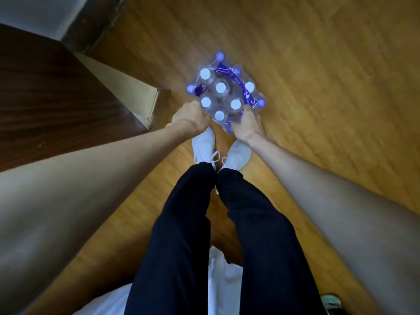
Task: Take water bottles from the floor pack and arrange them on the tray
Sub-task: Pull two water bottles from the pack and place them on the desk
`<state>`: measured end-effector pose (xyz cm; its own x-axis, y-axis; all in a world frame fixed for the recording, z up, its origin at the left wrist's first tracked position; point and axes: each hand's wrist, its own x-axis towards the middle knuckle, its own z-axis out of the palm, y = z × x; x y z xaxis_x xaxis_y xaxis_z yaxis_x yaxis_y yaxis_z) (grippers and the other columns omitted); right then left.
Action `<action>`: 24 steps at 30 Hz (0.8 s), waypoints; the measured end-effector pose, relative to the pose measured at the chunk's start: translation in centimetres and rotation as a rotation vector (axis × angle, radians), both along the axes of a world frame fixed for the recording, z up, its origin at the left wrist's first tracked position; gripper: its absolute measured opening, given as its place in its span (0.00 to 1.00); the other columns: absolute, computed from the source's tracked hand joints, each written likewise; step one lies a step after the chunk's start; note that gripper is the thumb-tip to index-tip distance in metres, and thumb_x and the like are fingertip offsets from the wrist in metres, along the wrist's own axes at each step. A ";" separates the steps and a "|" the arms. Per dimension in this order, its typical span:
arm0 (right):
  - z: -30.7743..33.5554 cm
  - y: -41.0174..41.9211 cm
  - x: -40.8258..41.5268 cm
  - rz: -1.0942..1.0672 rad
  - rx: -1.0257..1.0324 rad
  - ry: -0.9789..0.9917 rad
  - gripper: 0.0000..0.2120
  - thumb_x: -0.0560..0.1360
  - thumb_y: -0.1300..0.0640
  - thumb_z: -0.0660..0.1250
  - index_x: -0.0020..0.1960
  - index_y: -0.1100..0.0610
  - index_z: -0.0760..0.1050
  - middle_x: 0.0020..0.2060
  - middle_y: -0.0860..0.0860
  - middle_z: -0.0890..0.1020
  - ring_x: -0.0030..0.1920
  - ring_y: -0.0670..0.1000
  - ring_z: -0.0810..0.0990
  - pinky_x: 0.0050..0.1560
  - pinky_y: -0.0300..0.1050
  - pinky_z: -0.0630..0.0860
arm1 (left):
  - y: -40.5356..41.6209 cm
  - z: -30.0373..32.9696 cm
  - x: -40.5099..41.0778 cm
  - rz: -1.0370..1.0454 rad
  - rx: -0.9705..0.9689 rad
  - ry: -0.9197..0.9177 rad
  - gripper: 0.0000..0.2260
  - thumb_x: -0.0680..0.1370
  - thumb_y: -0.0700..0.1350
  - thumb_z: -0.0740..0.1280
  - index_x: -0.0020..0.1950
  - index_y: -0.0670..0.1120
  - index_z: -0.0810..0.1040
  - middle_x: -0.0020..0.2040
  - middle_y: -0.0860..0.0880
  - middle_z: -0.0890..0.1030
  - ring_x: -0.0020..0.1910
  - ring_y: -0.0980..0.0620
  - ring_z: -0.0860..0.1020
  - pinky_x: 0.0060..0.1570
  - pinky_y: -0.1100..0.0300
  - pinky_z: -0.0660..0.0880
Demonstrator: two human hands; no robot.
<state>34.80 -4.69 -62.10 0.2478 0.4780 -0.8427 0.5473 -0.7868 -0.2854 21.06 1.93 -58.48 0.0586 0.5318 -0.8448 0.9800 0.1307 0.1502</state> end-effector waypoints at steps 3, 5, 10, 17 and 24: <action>-4.2 0.8 0.1 0.059 0.056 -0.061 0.24 0.76 0.57 0.66 0.70 0.61 0.66 0.61 0.67 0.77 0.63 0.67 0.76 0.62 0.58 0.75 | 0.0 -4.0 0.8 -0.030 0.039 0.004 0.20 0.80 0.49 0.63 0.69 0.41 0.68 0.66 0.38 0.74 0.62 0.36 0.76 0.55 0.47 0.73; -6.2 1.4 0.3 0.129 0.079 -0.102 0.24 0.77 0.56 0.65 0.70 0.63 0.65 0.60 0.67 0.78 0.62 0.67 0.77 0.62 0.61 0.74 | 0.1 -6.2 1.4 -0.041 0.061 0.002 0.21 0.80 0.47 0.64 0.70 0.42 0.64 0.67 0.36 0.72 0.62 0.34 0.76 0.55 0.46 0.72; -8.9 2.1 0.1 0.331 0.155 -0.218 0.21 0.79 0.53 0.65 0.67 0.61 0.68 0.60 0.63 0.78 0.58 0.65 0.80 0.55 0.59 0.78 | 0.6 -10.6 1.7 -0.053 0.093 0.018 0.20 0.81 0.43 0.62 0.72 0.41 0.63 0.65 0.34 0.73 0.61 0.34 0.76 0.55 0.47 0.73; -10.9 3.0 0.7 0.320 0.260 -0.242 0.20 0.75 0.61 0.68 0.65 0.61 0.68 0.54 0.63 0.83 0.55 0.65 0.83 0.44 0.51 0.76 | 0.0 -13.0 1.2 -0.089 0.212 -0.051 0.17 0.80 0.35 0.61 0.67 0.42 0.63 0.54 0.37 0.80 0.50 0.36 0.81 0.45 0.45 0.78; -2.6 1.5 0.8 0.091 0.298 -0.169 0.25 0.70 0.56 0.72 0.63 0.63 0.70 0.51 0.61 0.83 0.53 0.62 0.83 0.46 0.50 0.78 | -0.4 -4.6 0.8 -0.011 0.255 -0.105 0.17 0.78 0.41 0.63 0.66 0.41 0.64 0.46 0.41 0.75 0.42 0.40 0.74 0.40 0.50 0.69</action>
